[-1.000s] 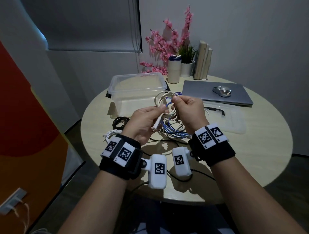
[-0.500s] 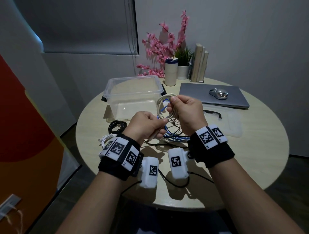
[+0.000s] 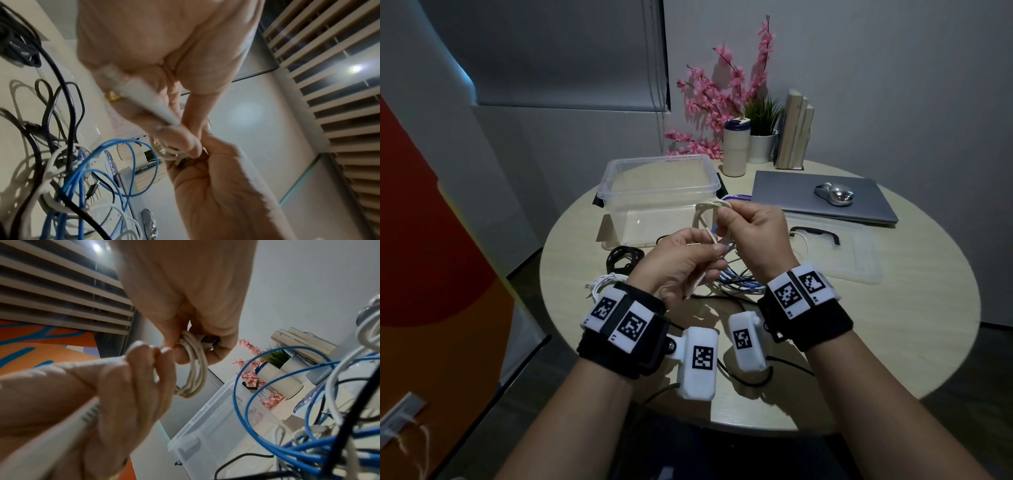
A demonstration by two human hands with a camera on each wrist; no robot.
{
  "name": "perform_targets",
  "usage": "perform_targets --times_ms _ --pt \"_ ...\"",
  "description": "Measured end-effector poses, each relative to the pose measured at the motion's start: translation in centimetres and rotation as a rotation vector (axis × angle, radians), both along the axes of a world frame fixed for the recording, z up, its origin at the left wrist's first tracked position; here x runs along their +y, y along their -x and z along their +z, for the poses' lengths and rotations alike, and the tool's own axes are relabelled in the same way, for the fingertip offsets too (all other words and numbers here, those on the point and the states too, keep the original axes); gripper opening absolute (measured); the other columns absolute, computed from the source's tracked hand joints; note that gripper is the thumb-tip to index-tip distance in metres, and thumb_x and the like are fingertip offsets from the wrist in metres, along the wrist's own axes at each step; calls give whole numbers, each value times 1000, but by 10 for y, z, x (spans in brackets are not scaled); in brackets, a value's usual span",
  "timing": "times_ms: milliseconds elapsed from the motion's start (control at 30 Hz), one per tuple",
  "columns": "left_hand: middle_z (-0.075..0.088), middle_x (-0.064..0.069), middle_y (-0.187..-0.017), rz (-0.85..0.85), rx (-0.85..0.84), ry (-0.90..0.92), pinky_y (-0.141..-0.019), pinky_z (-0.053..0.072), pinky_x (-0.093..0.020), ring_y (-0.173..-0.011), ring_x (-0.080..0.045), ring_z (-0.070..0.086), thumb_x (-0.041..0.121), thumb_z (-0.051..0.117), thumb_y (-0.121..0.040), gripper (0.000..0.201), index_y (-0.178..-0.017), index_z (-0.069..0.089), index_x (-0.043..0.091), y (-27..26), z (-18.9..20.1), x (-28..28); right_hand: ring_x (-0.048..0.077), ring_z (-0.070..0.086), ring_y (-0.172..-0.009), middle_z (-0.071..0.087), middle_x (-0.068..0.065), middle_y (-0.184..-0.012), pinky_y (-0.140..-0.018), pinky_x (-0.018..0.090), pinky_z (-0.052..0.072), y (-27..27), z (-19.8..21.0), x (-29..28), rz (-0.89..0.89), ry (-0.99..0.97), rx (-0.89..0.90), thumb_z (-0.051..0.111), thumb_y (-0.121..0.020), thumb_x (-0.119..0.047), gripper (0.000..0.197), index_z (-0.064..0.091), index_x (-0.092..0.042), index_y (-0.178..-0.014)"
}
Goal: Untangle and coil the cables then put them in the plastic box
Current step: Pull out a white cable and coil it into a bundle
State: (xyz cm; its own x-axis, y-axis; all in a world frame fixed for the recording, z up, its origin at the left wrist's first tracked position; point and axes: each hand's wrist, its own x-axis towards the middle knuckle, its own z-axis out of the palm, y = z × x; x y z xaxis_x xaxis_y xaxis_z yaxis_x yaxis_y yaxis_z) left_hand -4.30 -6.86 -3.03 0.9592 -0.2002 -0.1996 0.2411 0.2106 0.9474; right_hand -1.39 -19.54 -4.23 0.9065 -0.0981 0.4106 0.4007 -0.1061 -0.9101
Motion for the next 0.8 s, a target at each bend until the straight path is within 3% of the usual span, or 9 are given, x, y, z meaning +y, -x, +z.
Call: perform_targets --times_ms 167,333,433,567,667,733,800 --pt "68 -3 -75 -41 -17 49 -46 49 -14 -51 -8 63 -3 62 -85 20 -96 58 14 -1 3 2 16 57 -63 59 15 -72 -59 26 49 -2 -5 2 36 -227 98 57 -91 -5 13 69 -4 -87" --pt "71 -5 -76 36 -11 200 -55 56 -20 -63 -12 69 -12 54 -85 21 -88 53 8 -7 -1 5 12 55 -52 60 8 -64 -48 20 46 -5 -5 4 83 -208 126 56 -92 -4 14 68 -2 -86" --pt "67 -4 -62 113 44 282 -48 50 -14 -52 -6 63 3 51 -93 13 -84 59 3 -13 -2 4 8 57 -56 64 8 -71 -53 17 46 -3 -10 5 162 -170 129 54 -93 -2 15 69 0 -94" --pt "66 1 -62 104 12 203 -46 47 -13 -49 -3 59 5 52 -94 14 -83 60 8 -13 -5 5 15 59 -65 65 11 -74 -63 25 51 -3 -13 5 210 -132 135 54 -92 -3 17 68 6 -95" --pt "66 -4 -70 72 -52 106 -48 47 -14 -50 -4 57 1 55 -90 14 -78 57 7 -10 -8 8 10 55 -53 59 15 -67 -52 18 45 -3 -9 4 159 -111 132 53 -93 -3 21 62 13 -84" --pt "63 -8 -78 21 -111 27 -56 47 -16 -60 -8 57 1 59 -87 15 -75 55 9 -9 -9 10 9 50 -49 55 12 -63 -48 16 41 -4 -8 3 129 -128 151 54 -93 -3 21 62 14 -83" --pt "59 -8 -80 -53 -175 -63 -64 45 -19 -71 -12 54 2 60 -87 17 -74 54 11 -8 -8 13 17 51 -56 54 13 -67 -53 23 46 -6 -9 3 124 -172 178 56 -92 -3 17 65 9 -84"
